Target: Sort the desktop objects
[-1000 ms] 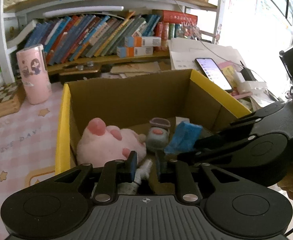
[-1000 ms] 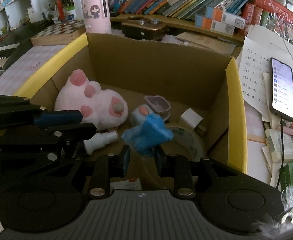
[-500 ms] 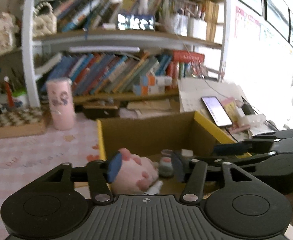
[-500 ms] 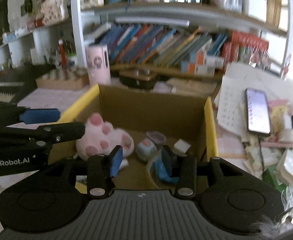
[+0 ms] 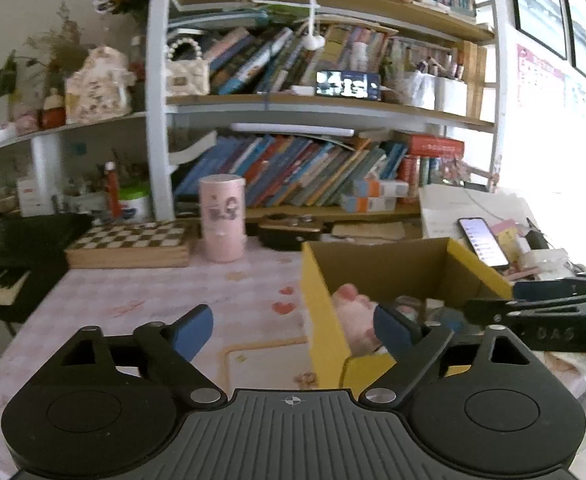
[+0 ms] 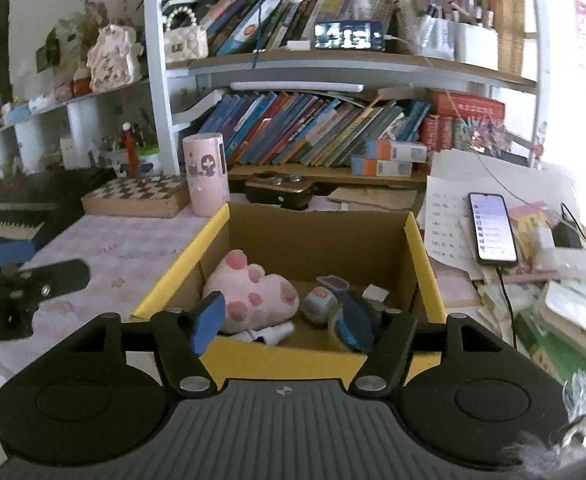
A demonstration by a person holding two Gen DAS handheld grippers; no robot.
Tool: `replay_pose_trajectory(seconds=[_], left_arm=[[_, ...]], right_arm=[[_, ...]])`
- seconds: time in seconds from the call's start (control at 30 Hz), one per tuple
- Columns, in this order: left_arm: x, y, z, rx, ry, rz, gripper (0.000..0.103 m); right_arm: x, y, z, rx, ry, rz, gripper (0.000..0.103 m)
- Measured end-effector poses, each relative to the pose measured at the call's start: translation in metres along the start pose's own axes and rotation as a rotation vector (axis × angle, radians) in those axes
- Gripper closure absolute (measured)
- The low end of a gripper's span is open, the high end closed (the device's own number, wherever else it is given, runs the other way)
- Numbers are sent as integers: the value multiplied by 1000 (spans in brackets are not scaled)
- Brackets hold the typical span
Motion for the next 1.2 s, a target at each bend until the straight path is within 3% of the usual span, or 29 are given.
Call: replay_pose_trajectory(seconds=[0.27, 0.5, 0.63, 1.2], left_arm=[[23, -40, -23, -29, -6, -13, 4], [49, -78, -41, -69, -6, -35, 0], [63, -99, -49, -81, 14, -41, 0], [101, -147, -73, -102, 52, -106, 0]], right_arm=[[29, -30, -38, 30, 16, -7, 21], [61, -62, -76, 71, 17, -32, 16], [80, -78, -96, 81, 18, -50, 5], [127, -125, -141, 95, 52, -101, 3]])
Point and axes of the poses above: each gripper's, at about its wrist camera, not at the fingertips, and y roughly the way its jaws point, z to its right, x to its underside, the point moved 10 cm from there along y, roughly the way its jaws point, and after that the axes turned 1 degree about -y, right-handed, at the moved point
